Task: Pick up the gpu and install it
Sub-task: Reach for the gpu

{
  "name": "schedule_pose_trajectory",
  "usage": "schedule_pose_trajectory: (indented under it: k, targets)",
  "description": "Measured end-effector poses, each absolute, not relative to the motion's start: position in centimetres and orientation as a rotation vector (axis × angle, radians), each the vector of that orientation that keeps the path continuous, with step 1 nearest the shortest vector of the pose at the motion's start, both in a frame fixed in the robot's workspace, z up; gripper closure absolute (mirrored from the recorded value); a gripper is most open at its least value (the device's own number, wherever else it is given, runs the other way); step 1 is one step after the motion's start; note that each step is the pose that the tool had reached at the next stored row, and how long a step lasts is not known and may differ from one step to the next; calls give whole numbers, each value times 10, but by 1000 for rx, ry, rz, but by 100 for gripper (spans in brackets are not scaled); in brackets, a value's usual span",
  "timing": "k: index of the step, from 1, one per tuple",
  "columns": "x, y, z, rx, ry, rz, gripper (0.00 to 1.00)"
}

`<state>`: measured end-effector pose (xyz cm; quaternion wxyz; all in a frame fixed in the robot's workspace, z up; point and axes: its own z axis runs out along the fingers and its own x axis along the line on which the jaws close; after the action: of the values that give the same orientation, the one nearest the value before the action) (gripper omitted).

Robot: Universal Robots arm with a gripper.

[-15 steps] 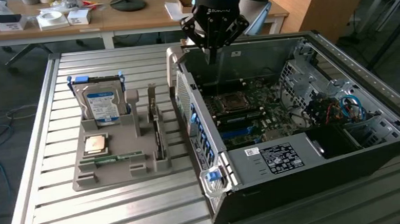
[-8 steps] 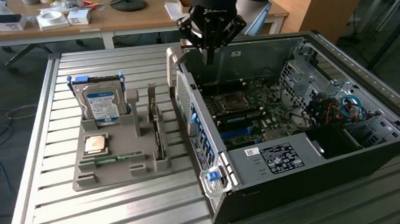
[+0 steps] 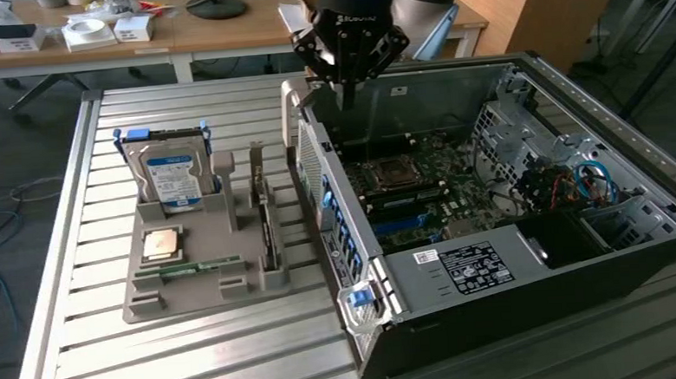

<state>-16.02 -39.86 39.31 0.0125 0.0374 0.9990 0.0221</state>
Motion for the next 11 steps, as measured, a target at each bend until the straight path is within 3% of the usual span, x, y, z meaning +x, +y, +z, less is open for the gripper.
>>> schedule_pose_trajectory:
  k: [11]
  targets:
    - [-173,-399,393,116,3114,69,89]
